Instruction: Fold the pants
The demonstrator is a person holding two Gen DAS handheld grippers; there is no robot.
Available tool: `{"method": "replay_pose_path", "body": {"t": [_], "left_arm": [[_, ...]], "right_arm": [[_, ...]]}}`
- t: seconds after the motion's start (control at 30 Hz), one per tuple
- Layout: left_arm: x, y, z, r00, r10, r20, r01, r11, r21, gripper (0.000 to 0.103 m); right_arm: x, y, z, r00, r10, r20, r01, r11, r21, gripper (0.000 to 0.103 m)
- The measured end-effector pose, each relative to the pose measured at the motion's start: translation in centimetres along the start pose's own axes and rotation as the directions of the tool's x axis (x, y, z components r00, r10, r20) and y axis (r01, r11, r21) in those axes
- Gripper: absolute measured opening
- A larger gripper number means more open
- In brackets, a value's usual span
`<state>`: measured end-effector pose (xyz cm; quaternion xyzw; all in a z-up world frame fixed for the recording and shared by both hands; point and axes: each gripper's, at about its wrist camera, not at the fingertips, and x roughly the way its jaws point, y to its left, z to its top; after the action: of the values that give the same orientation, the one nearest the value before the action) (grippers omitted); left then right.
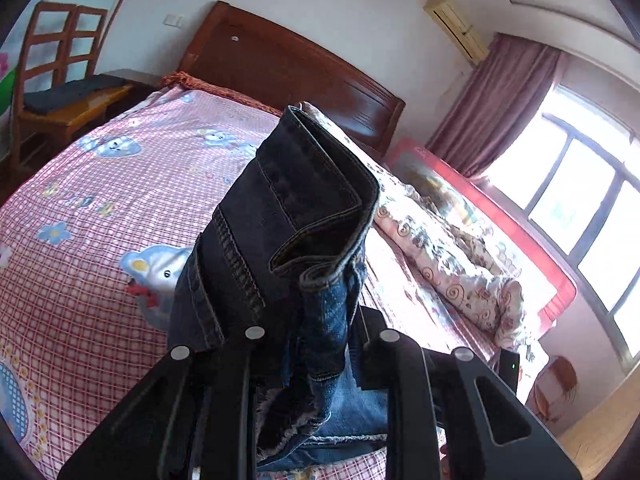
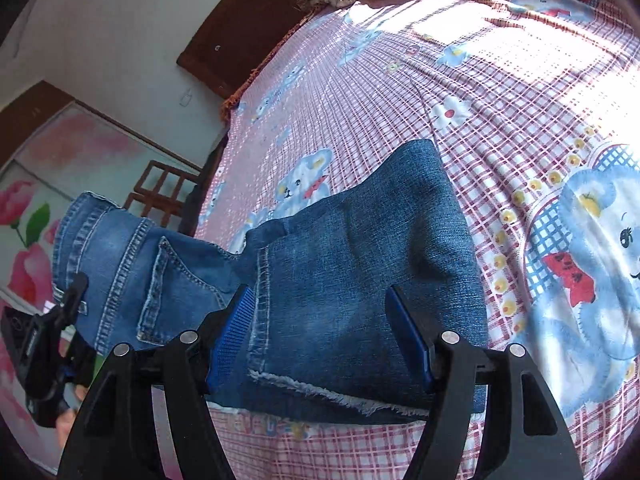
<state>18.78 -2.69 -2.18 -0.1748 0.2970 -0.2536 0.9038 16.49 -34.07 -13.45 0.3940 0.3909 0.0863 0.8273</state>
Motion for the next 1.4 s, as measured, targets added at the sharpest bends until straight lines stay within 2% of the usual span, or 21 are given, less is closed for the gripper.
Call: {"method": "replay_pose_path", "body": {"t": [0.07,0.17,0.23,0.3,0.33,0.37,0.43,0.5,0.57,0.63,0.7,0.77,0.9,1.03,1.07,1.1,1.2,1.3,1.4], "left_arm": [[2.2,-2.3,-1.9,0.998,0.000,-0.064,0.005,0.997,0.074,0.020],[5.9,-5.1,-5.8,0.985,0.036,-0.171,-0.002,0.981,0.194,0.020],[7.7,-6.4,-8.8,0.966,0.090,-0.243,-0.024,0.965,0.260,0.021],[9.8,-6.8,-11.1,0.940,0.161,-0.302,-0.051,0.939,0.341,0.023],[9.8,-7.2,-12.1,0.935,0.191,-0.299,-0.063,0.919,0.390,0.030],[9.2,-7.5,-12.6,0.940,0.192,-0.281,-0.060,0.907,0.417,0.037],[7.2,-8.6,-13.3,0.950,0.180,-0.253,-0.047,0.889,0.456,0.072],[4.7,-9.4,-13.7,0.958,0.196,-0.209,-0.069,0.864,0.498,0.078],[2.4,-9.4,-13.7,0.968,0.170,-0.182,-0.060,0.869,0.491,0.082],[0.0,-8.4,-13.1,0.973,0.178,-0.144,-0.094,0.883,0.460,0.088],[-1.4,-7.2,-12.2,0.970,0.202,-0.134,-0.132,0.904,0.406,0.088],[-2.8,-5.4,-11.4,0.968,0.219,-0.123,-0.163,0.921,0.353,0.088],[-4.2,-2.0,-10.8,0.953,0.278,-0.118,-0.233,0.926,0.298,0.088],[-4.4,0.0,-10.8,0.942,0.311,-0.127,-0.273,0.928,0.253,0.089],[-4.4,0.3,-10.8,0.940,0.317,-0.129,-0.279,0.928,0.247,0.089],[-4.4,0.5,-10.8,0.938,0.320,-0.130,-0.283,0.928,0.241,0.090],[-4.4,1.1,-10.1,0.934,0.338,-0.113,-0.304,0.921,0.242,0.090],[-4.1,1.5,-8.9,0.932,0.352,-0.091,-0.323,0.916,0.236,0.091],[-3.5,1.4,-7.7,0.934,0.352,-0.063,-0.329,0.914,0.238,0.092]], "right_arm": [[-0.1,-0.6,0.5,0.998,0.057,0.007,-0.057,0.996,0.063,0.067],[-0.6,-1.5,1.0,0.998,0.053,0.034,-0.056,0.993,0.108,0.069],[-0.8,-2.2,1.2,0.999,0.031,0.044,-0.036,0.992,0.121,0.069],[-1.0,-2.9,1.3,0.999,0.014,0.044,-0.020,0.991,0.134,0.069],[-1.1,-3.2,1.2,0.999,0.012,0.043,-0.018,0.990,0.138,0.069],[-1.2,-3.4,1.2,0.999,0.015,0.041,-0.020,0.990,0.138,0.069],[-1.4,-3.7,1.2,0.999,0.031,0.033,-0.035,0.990,0.133,0.069],[-1.5,-3.4,1.1,0.998,0.064,0.026,-0.067,0.991,0.119,0.069],[-1.6,-3.2,0.9,0.996,0.091,0.017,-0.092,0.989,0.111,0.069],[-1.3,-2.8,0.9,0.995,0.098,-0.006,-0.097,0.990,0.104,0.069],[-0.8,-2.4,0.5,0.998,0.049,-0.039,-0.046,0.995,0.093,0.069],[-0.3,-2.3,0.3,0.997,0.050,-0.064,-0.044,0.994,0.098,0.069],[1.0,-0.9,-0.1,0.993,0.042,-0.109,-0.037,0.998,0.044,0.069],[3.3,0.6,-0.5,0.980,-0.086,-0.178,0.082,0.996,-0.031,0.068],[3.6,1.0,-0.5,0.977,-0.102,-0.189,0.092,0.994,-0.057,0.047],[3.9,1.2,-0.6,0.973,-0.112,-0.200,0.098,0.992,-0.078,0.020],[3.7,2.3,-0.2,0.972,-0.127,-0.200,0.103,0.986,-0.130,0.013],[2.0,6.3,0.1,0.982,-0.153,-0.114,0.112,0.946,-0.304,0.013],[-0.1,7.5,0.9,0.991,-0.132,-0.032,0.113,0.932,-0.344,0.012]]}}
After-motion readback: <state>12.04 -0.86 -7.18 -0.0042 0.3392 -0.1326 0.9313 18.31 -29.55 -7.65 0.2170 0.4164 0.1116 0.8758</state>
